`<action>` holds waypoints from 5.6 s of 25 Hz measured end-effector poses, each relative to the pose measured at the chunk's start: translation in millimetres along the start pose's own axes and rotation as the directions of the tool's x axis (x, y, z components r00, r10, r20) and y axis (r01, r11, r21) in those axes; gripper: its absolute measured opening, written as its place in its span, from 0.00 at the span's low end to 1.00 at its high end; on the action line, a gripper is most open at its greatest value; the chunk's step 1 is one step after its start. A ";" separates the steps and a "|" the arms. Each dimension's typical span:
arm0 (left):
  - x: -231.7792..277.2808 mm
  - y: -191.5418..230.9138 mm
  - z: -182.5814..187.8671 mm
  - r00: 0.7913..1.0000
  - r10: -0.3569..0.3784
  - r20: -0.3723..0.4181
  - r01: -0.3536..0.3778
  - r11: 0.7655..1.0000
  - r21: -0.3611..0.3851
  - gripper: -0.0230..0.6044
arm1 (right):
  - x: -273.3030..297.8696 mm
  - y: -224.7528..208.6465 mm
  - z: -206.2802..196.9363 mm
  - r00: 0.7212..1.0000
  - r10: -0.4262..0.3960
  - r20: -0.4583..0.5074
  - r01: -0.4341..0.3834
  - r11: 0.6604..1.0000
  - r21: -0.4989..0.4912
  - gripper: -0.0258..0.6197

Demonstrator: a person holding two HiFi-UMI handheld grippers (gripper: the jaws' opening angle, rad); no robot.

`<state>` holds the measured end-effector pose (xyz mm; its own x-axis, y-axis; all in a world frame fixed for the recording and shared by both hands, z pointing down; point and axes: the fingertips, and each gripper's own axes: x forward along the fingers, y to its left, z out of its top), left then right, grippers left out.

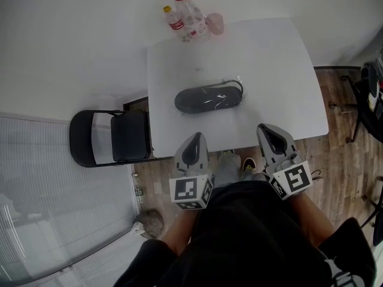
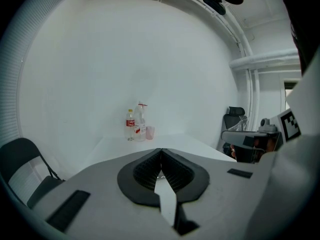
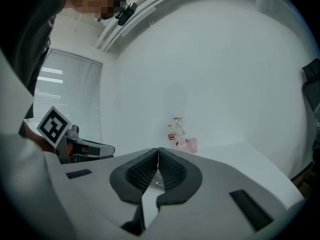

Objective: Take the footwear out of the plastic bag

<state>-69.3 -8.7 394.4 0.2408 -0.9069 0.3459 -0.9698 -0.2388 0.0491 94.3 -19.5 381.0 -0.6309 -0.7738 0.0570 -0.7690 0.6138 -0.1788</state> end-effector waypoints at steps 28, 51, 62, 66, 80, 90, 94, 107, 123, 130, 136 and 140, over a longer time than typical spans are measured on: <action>173.3 100.4 -24.3 0.677 -0.426 -0.600 0.679 0.677 0.284 0.42 | 109.4 -21.5 15.2 0.996 -0.091 -0.021 0.090 0.994 -0.065 0.07; 191.2 111.1 -146.1 0.019 -0.393 -0.919 0.904 0.399 -0.152 0.66 | 139.0 -29.9 -7.5 0.977 -0.200 -0.075 0.194 0.978 -0.076 0.07; 185.1 103.0 -129.6 0.173 -0.465 -0.868 0.932 0.362 -0.008 0.38 | 134.1 -52.8 -6.6 0.974 -0.211 -0.079 0.200 0.971 -0.130 0.07; 184.6 103.3 -110.9 0.291 -0.528 -0.798 0.938 0.324 0.128 0.36 | 127.1 -73.6 -4.5 0.973 -0.199 -0.114 0.182 0.973 -0.143 0.07; 161.2 94.3 -8.9 0.514 -0.722 -0.464 0.852 0.365 0.376 0.35 | 125.8 -62.1 57.4 0.919 0.193 -0.344 -0.269 0.944 -0.190 0.14; 133.2 79.5 47.6 0.576 -0.757 -0.309 0.772 0.378 0.511 0.35 | 130.6 -40.3 107.7 0.872 0.244 -0.425 -0.382 0.881 -0.278 0.27; 129.3 75.2 56.0 0.582 -0.761 -0.288 0.753 0.370 0.544 0.35 | 129.9 -40.5 109.9 0.853 0.259 -0.453 -0.415 0.863 -0.289 0.30; 129.3 76.8 54.5 0.604 -0.739 -0.298 0.708 0.326 0.627 0.35 | 134.2 -34.4 99.3 0.806 0.187 -0.561 -0.474 0.772 -0.423 0.33; 130.6 72.9 48.6 0.604 -0.732 -0.316 0.702 0.301 0.645 0.33 | 140.9 -28.3 80.6 0.756 0.179 -0.629 -0.559 0.676 -0.479 0.32; 123.6 70.6 50.1 0.586 -0.750 -0.306 0.698 0.276 0.661 0.33 | 137.6 -40.4 74.4 0.758 0.125 -0.640 -0.548 0.654 -0.521 0.32; 129.3 74.8 51.2 0.609 -0.732 -0.304 0.691 0.302 0.656 0.32 | 127.4 -21.4 72.7 0.670 0.314 -0.672 -0.657 0.673 -0.341 0.31; 134.1 76.9 49.4 0.613 -0.724 -0.316 0.698 0.309 0.646 0.32 | 124.8 -23.8 60.4 0.611 0.303 -0.731 -0.695 0.648 -0.312 0.30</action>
<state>-109.7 -165.8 398.2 0.8377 -0.2739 0.4725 -0.1073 -0.9308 -0.3493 40.1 -140.1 333.0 -0.6939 -0.1727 0.6990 -0.0924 0.9841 0.1515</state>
